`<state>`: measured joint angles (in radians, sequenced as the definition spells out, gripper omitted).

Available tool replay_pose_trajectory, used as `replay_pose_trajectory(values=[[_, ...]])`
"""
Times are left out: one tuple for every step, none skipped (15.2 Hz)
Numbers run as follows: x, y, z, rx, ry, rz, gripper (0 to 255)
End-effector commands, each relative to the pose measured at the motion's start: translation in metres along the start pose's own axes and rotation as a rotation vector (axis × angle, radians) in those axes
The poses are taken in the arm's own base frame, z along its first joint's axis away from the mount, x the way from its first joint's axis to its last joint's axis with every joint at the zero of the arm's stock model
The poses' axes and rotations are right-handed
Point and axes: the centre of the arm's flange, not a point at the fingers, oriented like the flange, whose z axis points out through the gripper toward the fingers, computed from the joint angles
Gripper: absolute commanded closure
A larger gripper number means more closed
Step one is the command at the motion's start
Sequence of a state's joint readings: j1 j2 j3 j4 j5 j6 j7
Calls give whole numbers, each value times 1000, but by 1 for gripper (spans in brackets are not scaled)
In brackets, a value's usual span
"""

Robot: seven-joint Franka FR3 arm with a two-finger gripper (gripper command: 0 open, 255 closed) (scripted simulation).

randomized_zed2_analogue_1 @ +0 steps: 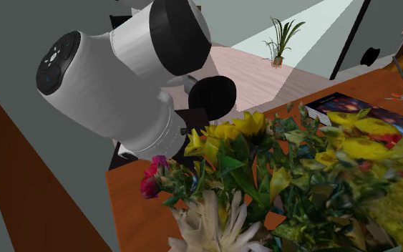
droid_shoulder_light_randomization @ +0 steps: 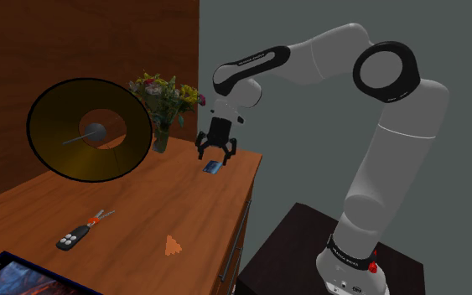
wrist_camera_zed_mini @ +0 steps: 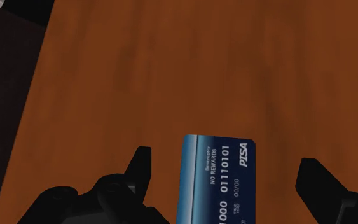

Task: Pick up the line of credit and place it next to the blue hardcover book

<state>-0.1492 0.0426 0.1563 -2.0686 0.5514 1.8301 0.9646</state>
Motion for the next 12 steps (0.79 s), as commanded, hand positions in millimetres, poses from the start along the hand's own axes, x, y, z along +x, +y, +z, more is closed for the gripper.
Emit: replay_pose_trajectory(values=[[0, -1, 11, 1, 0, 2, 0], [0, -1, 16, 1, 0, 2, 0], [0, -1, 19, 1, 0, 2, 0], [0, -1, 19, 1, 0, 2, 0], [0, -1, 19, 1, 0, 2, 0], [0, -1, 19, 1, 0, 2, 0], [0, -1, 19, 1, 0, 2, 0], [0, -1, 19, 1, 0, 2, 0], [0, -1, 19, 1, 0, 2, 0], [0, -1, 19, 1, 0, 2, 0], [0, -1, 19, 1, 0, 2, 255], [0, -1, 19, 1, 0, 2, 255]])
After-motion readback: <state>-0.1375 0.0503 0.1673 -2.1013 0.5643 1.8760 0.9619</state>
